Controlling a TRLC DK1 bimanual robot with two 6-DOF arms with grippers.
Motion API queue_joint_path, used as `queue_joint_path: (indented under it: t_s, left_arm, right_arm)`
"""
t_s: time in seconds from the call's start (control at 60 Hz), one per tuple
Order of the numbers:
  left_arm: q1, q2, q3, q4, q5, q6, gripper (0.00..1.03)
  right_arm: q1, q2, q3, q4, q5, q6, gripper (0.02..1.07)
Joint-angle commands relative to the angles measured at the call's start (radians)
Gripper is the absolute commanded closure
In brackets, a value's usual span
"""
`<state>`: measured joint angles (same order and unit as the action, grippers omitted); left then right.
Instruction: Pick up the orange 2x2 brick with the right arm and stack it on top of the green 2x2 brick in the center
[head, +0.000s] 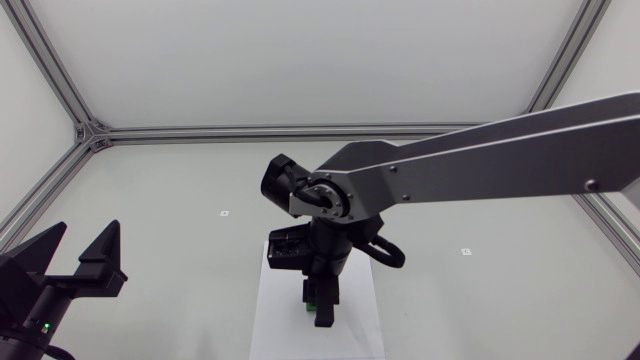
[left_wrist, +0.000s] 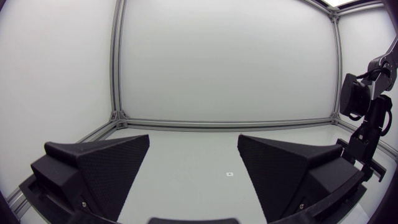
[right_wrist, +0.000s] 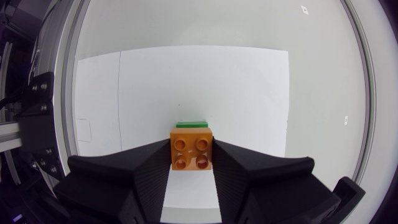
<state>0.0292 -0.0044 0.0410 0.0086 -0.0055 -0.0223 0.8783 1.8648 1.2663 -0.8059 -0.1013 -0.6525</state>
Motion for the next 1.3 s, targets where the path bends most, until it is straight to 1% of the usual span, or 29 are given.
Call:
queue_joint_path:
  t_s: [0.0, 1.283]
  left_arm:
    - [0.003, -0.008, -0.041, -0.015, 0.004, 0.013, 0.04]
    - [0.003, -0.008, -0.041, -0.015, 0.004, 0.013, 0.04]
  right_arm:
    - [0.011, 0.03, 0.004, 0.005, -0.001, -0.009, 0.7]
    - [0.01, 0.045, -0.058, 0.056, 0.002, -0.002, 0.7]
